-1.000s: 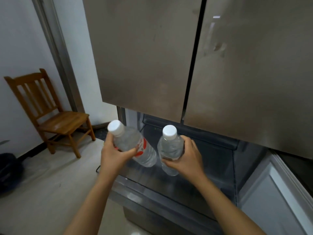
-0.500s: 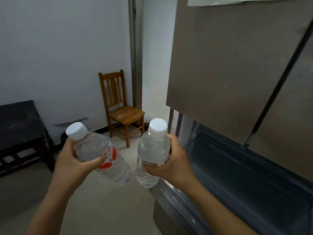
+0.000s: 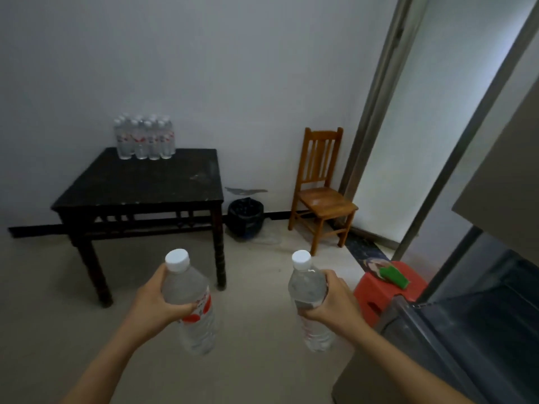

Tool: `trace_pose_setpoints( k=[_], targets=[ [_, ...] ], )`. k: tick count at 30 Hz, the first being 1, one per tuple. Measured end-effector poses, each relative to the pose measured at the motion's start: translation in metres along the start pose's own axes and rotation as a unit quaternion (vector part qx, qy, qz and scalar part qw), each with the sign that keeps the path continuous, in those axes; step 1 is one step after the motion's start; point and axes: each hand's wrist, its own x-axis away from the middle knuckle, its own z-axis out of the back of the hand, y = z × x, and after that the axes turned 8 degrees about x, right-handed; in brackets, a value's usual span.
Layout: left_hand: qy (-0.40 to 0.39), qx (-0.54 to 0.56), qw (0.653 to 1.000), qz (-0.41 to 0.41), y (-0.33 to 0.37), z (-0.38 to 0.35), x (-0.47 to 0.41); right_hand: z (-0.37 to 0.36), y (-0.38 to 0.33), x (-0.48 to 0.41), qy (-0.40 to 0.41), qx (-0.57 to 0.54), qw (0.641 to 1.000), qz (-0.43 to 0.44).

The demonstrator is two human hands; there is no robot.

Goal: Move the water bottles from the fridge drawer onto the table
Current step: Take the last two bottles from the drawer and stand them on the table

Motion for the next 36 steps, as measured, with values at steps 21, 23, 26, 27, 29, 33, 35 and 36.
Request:
trace_pose_setpoints(
  k=[21, 23, 26, 27, 29, 33, 35, 36],
  targets=[
    [0.315, 0.040, 0.946, 0.073, -0.084, 0.343, 0.140, -0.216, -0.342, 0.003, -0.226, -0.010, 0.939, 0.259],
    [0.346, 0.049, 0.934, 0.069, -0.088, 0.360, 0.149, -0.232, -0.370, -0.002, -0.232, -0.014, 0.930, 0.284],
    [0.397, 0.040, 0.914, 0.071, -0.102, 0.394, 0.154, -0.262, -0.421, -0.014, -0.238, -0.022, 0.914, 0.328],
    [0.408, 0.025, 0.910, 0.072, -0.108, 0.409, 0.151, -0.274, -0.439, -0.021, -0.241, -0.030, 0.907, 0.343],
    [0.421, 0.006, 0.903, 0.082, -0.115, 0.433, 0.144, -0.296, -0.469, -0.035, -0.246, -0.047, 0.900, 0.357],
    [0.451, 0.002, 0.888, 0.087, -0.126, 0.487, 0.117, -0.348, -0.530, -0.071, -0.254, -0.075, 0.887, 0.378],
    [0.454, -0.003, 0.886, 0.094, -0.123, 0.518, 0.102, -0.371, -0.565, -0.089, -0.261, -0.084, 0.883, 0.381],
    [0.460, -0.004, 0.882, 0.099, -0.124, 0.535, 0.096, -0.383, -0.583, -0.098, -0.262, -0.084, 0.881, 0.385]
  ],
)
